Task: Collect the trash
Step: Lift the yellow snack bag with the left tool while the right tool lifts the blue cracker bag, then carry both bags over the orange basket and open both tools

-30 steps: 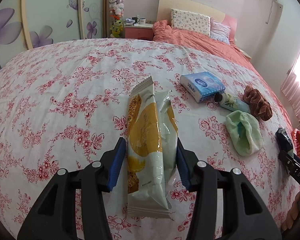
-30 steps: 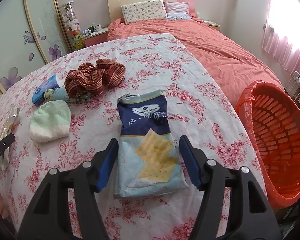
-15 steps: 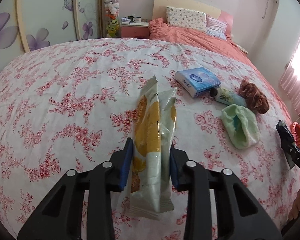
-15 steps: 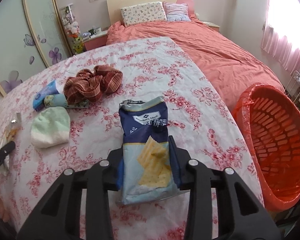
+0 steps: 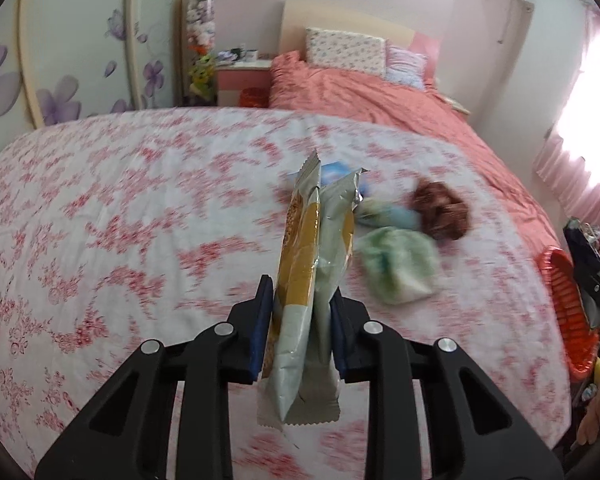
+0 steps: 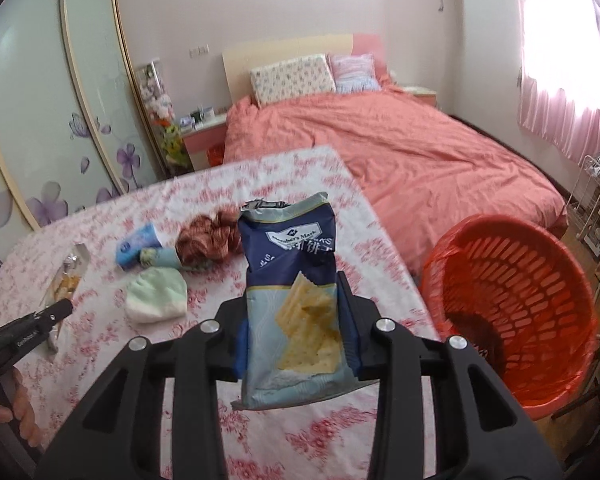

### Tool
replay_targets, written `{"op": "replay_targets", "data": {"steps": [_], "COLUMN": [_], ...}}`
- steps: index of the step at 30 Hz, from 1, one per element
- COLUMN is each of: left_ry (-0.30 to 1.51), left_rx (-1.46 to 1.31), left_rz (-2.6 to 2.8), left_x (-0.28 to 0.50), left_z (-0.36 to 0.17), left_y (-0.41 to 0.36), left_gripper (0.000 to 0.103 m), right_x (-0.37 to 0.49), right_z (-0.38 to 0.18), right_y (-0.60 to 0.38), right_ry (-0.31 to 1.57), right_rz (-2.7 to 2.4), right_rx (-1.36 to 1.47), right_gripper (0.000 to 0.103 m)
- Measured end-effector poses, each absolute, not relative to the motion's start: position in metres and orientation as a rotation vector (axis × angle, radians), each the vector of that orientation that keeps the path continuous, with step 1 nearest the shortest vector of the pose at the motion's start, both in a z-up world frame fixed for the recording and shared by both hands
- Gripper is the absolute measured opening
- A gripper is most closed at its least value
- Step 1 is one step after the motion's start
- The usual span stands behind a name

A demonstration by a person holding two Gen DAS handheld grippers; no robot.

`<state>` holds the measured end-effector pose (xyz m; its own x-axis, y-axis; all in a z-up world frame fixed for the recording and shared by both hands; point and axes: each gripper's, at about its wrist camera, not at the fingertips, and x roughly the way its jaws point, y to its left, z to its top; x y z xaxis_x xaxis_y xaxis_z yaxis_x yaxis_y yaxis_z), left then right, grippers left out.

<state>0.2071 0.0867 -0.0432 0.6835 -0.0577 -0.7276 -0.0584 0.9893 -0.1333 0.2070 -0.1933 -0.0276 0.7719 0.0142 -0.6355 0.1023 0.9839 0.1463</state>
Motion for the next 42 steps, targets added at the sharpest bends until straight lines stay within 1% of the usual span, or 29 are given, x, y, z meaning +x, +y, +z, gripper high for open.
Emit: {"op": "replay_targets", "data": {"steps": [8, 17, 32, 42], "left_ry": [0.780, 0.780, 0.835, 0.890], "left_rx": [-0.128, -0.107, -0.044, -0.013], "left_rz": [-0.157, -0.387, -0.658, -0.732], "left_x": [0.199, 0.198, 0.217, 0.224], "left_z": [-0.015, -0.004, -0.016, -0.033], "left_y": [0.016, -0.074, -0.209, -0.258], "left_gripper": [0.027, 0.027, 0.027, 0.027], "right_x": [0.172, 0.147, 0.131, 0.138], "right_z": [0.000, 0.010, -0.011, -0.034], "right_y": [-0.233, -0.291, -0.386, -0.436], "right_ry": [0.608, 0.564, 0.538, 0.532], "right_rz": [-0.105, -0.213, -0.335, -0.348], "right_rx": [0.209, 0.233, 0.341, 0.466], "right_gripper": [0.036, 0.037, 0.036, 0.036]}}
